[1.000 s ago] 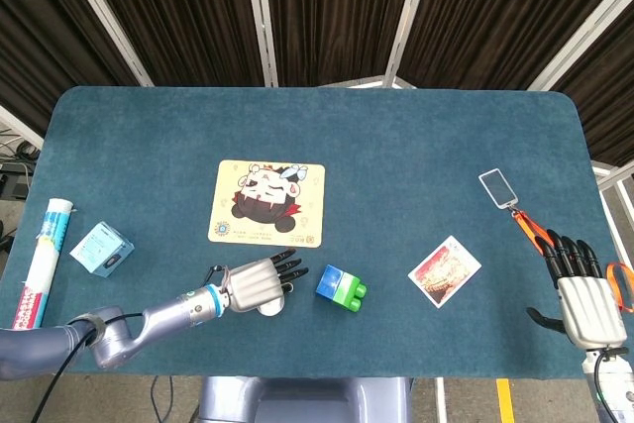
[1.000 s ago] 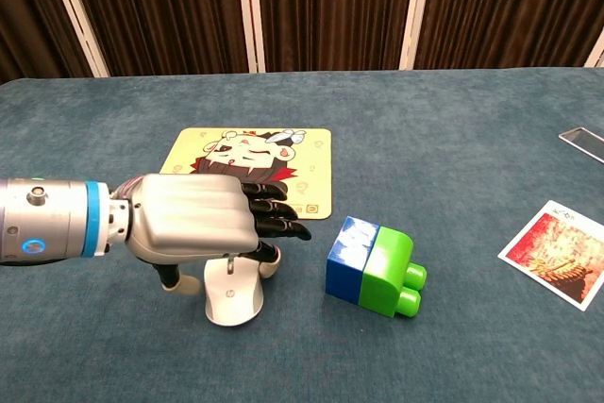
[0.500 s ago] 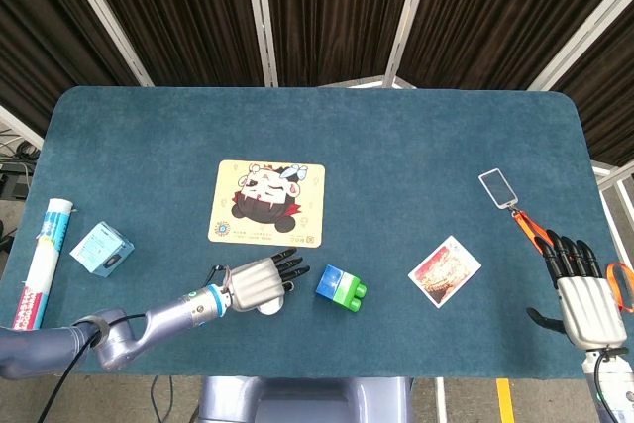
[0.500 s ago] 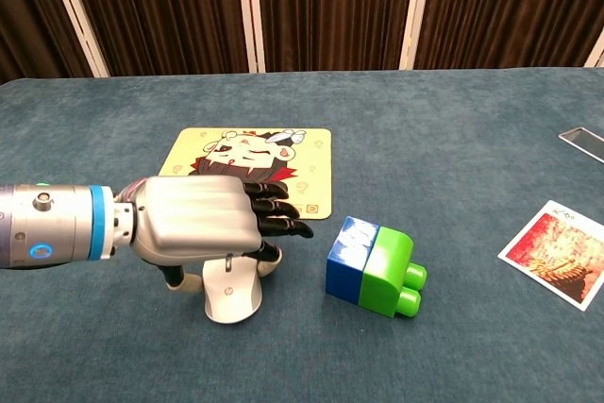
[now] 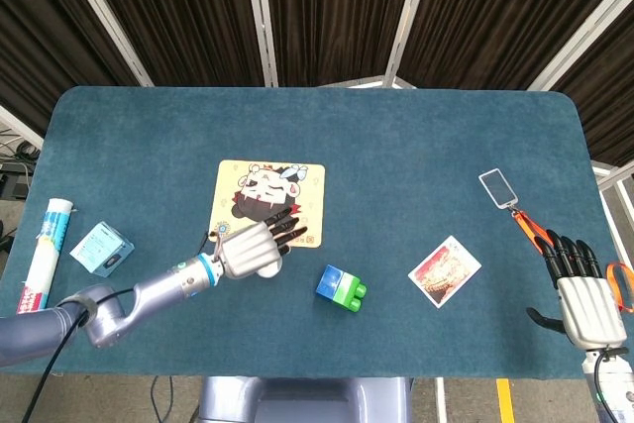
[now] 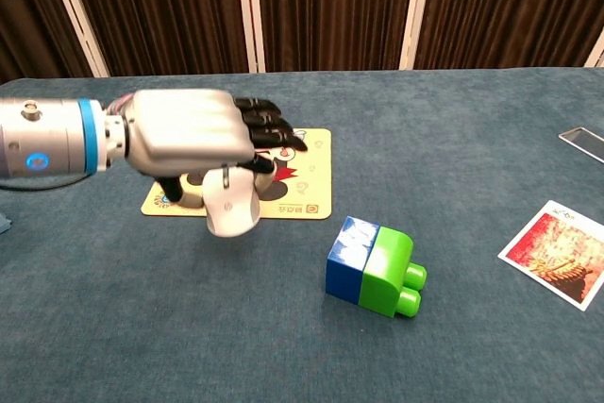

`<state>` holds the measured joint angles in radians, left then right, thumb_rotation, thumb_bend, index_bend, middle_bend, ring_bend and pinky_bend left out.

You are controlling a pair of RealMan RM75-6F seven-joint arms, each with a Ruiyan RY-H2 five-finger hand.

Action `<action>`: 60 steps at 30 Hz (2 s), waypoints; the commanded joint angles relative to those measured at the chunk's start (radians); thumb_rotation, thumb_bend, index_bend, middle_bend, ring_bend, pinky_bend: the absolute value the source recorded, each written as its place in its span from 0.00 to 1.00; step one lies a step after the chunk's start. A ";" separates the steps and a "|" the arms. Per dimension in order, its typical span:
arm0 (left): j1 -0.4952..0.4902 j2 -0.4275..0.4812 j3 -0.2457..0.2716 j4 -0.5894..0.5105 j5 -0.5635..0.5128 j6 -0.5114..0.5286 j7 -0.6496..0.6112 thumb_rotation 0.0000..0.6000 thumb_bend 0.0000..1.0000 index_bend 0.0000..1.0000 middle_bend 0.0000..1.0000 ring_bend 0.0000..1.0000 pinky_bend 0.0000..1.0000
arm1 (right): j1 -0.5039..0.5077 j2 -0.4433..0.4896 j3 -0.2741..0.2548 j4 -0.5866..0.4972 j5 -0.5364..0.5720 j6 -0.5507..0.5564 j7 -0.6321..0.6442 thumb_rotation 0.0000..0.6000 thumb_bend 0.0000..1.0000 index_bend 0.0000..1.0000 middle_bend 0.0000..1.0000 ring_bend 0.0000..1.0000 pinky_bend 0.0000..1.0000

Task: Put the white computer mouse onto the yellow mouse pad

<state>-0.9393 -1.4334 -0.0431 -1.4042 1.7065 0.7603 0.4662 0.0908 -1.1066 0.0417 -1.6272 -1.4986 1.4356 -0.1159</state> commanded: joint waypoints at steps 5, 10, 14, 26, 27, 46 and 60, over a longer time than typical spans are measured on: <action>-0.065 0.004 -0.020 0.114 0.006 -0.031 -0.042 1.00 0.30 0.49 0.00 0.00 0.00 | 0.004 0.000 0.002 -0.002 0.006 -0.008 -0.001 1.00 0.09 0.00 0.00 0.00 0.00; -0.112 -0.047 -0.010 0.253 0.010 -0.065 -0.101 1.00 0.30 0.50 0.00 0.00 0.00 | 0.011 0.002 0.006 -0.007 0.018 -0.023 -0.005 1.00 0.09 0.00 0.00 0.00 0.00; -0.138 -0.096 -0.004 0.341 0.010 -0.084 -0.144 1.00 0.30 0.50 0.00 0.00 0.00 | 0.015 0.003 0.008 -0.010 0.025 -0.032 -0.008 1.00 0.09 0.00 0.00 0.00 0.00; -0.234 -0.293 0.114 0.716 0.128 -0.033 -0.342 1.00 0.30 0.50 0.00 0.00 0.00 | 0.023 0.010 0.010 -0.021 0.042 -0.050 -0.017 1.00 0.09 0.00 0.00 0.00 0.00; -0.235 -0.300 0.121 0.730 0.133 -0.028 -0.351 1.00 0.30 0.50 0.00 0.00 0.00 | 0.022 0.011 0.009 -0.020 0.041 -0.050 -0.015 1.00 0.09 0.00 0.00 0.00 0.00; -0.252 -0.384 0.186 0.877 0.148 0.036 -0.387 1.00 0.30 0.07 0.00 0.00 0.00 | 0.021 0.010 0.007 -0.017 0.038 -0.044 -0.013 1.00 0.09 0.00 0.00 0.00 0.00; -0.203 -0.207 0.152 0.668 0.100 0.196 -0.339 1.00 0.30 0.04 0.00 0.00 0.00 | 0.018 0.009 0.006 -0.016 0.039 -0.039 -0.009 1.00 0.09 0.00 0.00 0.00 0.00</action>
<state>-1.1693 -1.6986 0.1177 -0.6633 1.8202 0.9084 0.1105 0.1092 -1.0974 0.0480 -1.6431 -1.4598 1.3970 -0.1253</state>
